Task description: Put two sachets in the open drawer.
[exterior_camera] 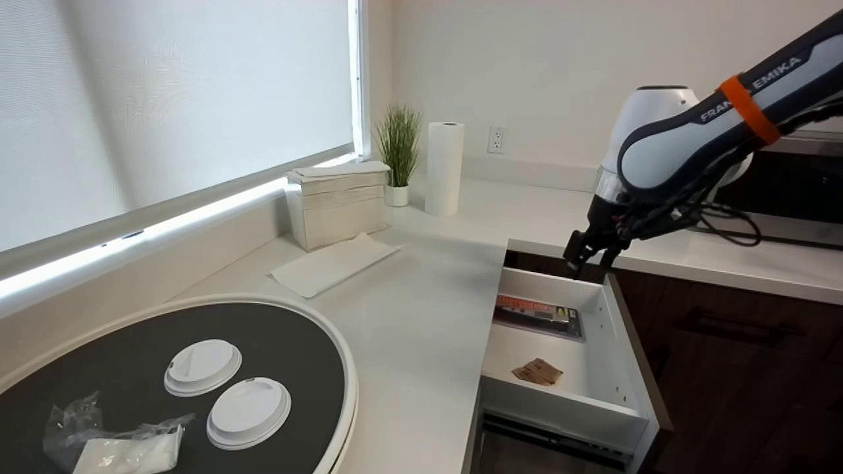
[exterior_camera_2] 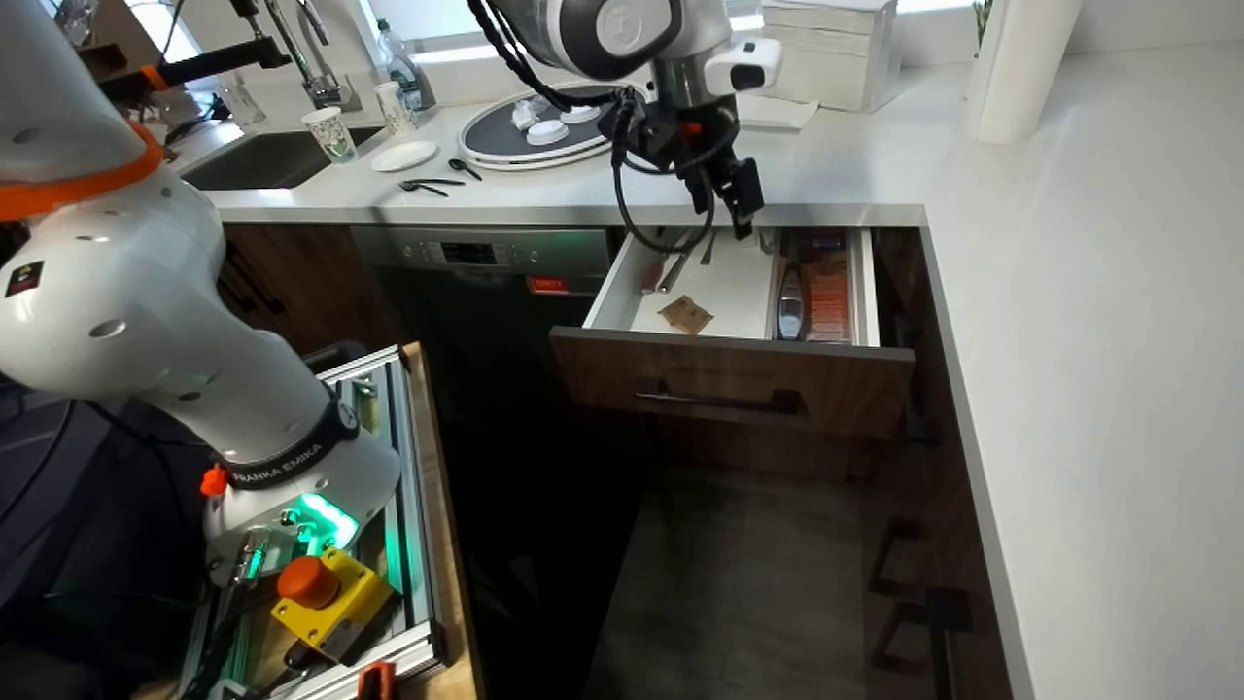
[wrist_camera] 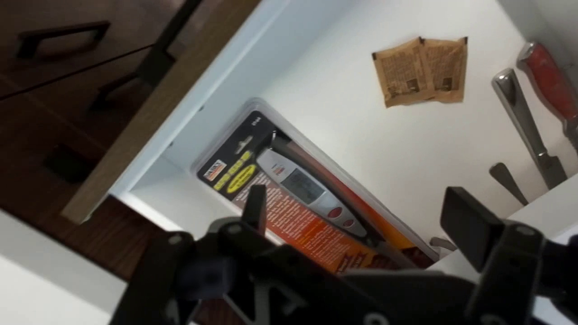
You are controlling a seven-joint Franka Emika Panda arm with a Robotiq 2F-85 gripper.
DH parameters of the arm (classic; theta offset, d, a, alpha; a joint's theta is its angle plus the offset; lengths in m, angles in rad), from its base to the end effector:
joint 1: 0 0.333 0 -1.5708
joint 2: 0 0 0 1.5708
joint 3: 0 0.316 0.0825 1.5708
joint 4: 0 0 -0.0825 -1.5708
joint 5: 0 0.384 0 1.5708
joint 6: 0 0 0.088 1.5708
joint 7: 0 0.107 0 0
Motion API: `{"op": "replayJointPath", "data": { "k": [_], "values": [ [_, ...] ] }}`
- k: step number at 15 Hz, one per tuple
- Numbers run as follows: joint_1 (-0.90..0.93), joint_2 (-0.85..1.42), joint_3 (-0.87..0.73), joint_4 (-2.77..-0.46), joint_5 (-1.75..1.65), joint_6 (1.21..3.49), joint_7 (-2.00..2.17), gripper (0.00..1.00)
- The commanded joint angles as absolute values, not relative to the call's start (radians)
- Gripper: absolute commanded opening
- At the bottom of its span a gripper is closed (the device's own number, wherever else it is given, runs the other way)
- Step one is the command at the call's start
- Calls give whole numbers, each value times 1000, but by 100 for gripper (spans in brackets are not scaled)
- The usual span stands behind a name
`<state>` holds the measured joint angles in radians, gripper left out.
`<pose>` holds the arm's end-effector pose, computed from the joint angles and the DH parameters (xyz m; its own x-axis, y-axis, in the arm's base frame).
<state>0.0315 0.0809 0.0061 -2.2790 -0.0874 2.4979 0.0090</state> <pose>0.5383 0.0208 0.3330 0.9859 0.0979 0.1360 0.0905 -0.9941 0.0598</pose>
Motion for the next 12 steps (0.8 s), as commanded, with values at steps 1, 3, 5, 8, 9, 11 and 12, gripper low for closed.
{"op": "replayJointPath", "data": {
  "k": [1,3,5,8,9,11,12],
  "values": [
    [56,-75,26,-2248,-274,2274,71,100],
    [69,-139,63,-2201,-256,2100,48,100],
    [92,-188,90,-2148,-155,1975,36,100],
    [114,-225,107,-2077,-43,1875,44,100],
    [125,-245,96,-2081,13,1903,-24,100],
    [115,-238,112,-2081,-32,1917,13,100],
    [116,-244,111,-2077,-18,1917,5,100]
  ]
}}
